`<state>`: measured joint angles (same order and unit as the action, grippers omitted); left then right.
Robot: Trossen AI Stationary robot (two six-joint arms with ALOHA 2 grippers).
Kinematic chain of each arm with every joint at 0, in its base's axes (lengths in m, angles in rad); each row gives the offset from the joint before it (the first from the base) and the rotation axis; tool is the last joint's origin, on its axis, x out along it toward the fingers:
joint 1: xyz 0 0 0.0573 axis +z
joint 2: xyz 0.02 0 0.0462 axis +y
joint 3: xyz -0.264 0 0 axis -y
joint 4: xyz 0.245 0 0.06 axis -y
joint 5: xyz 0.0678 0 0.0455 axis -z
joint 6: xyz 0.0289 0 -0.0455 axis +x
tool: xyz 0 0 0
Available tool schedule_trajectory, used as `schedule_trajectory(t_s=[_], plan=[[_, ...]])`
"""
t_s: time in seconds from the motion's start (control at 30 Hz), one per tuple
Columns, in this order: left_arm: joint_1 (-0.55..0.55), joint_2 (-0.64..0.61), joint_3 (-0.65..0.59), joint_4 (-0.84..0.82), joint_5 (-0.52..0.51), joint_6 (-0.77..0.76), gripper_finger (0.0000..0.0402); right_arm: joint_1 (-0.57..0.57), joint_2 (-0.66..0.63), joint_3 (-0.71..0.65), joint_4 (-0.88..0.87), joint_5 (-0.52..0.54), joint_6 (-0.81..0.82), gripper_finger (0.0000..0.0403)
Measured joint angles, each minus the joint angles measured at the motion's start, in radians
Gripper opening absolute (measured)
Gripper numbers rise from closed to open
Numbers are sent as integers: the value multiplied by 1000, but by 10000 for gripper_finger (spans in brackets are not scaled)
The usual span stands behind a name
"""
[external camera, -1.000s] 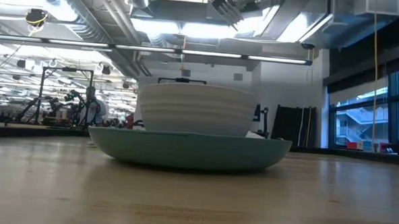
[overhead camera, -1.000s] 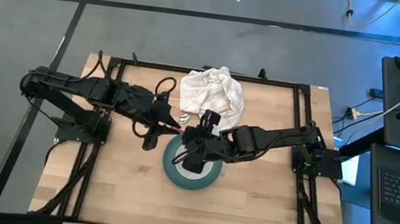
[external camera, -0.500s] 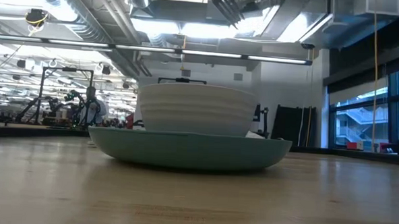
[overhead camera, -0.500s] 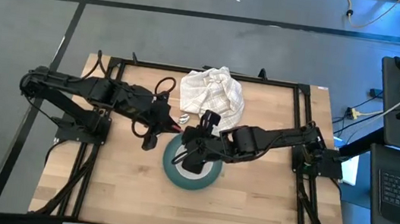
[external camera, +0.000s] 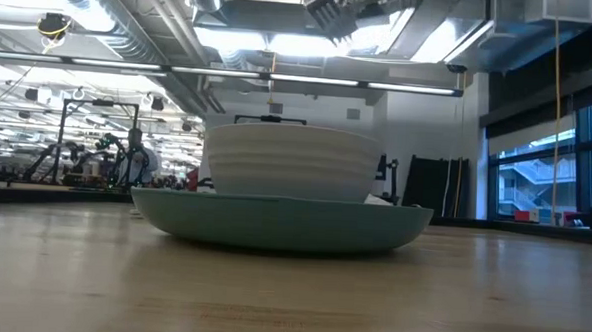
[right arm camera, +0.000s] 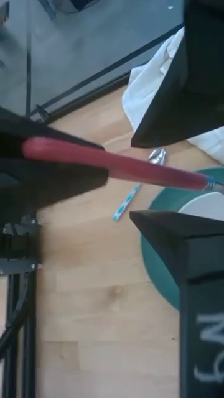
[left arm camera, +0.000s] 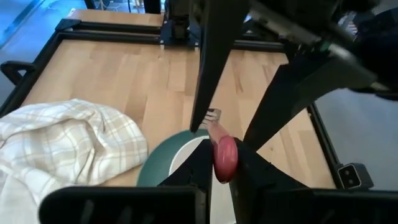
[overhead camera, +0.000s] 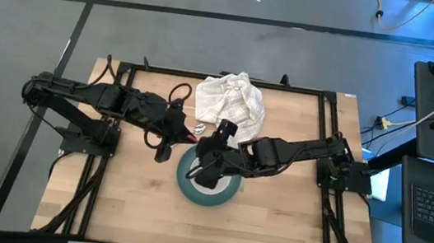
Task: Set table place
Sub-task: Move the pink fork to the left of the green plate on the table
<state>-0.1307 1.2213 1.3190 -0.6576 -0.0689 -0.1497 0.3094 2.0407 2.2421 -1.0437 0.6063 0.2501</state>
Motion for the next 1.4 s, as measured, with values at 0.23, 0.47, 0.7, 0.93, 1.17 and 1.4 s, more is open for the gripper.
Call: schedule_trajectory(t_s=[0.23,0.47,0.7,0.93,1.17,1.4], plan=[[0,0,0,-48,-25,4,25,28,0,0,-2,78,-41,181],[-1,-1,0,-172,-121,-9,25,64,-12,0,-12,154,-18,181],[-81,4,-1,-415,-311,-110,25,107,-16,1,-41,161,59,181],[-243,11,-64,-542,-513,-341,25,114,-16,1,-83,173,89,181],[-413,82,-233,-543,-594,-568,25,113,-16,1,-88,172,89,181],[-520,229,-239,-496,-639,-700,25,113,-16,1,-93,169,89,181]])
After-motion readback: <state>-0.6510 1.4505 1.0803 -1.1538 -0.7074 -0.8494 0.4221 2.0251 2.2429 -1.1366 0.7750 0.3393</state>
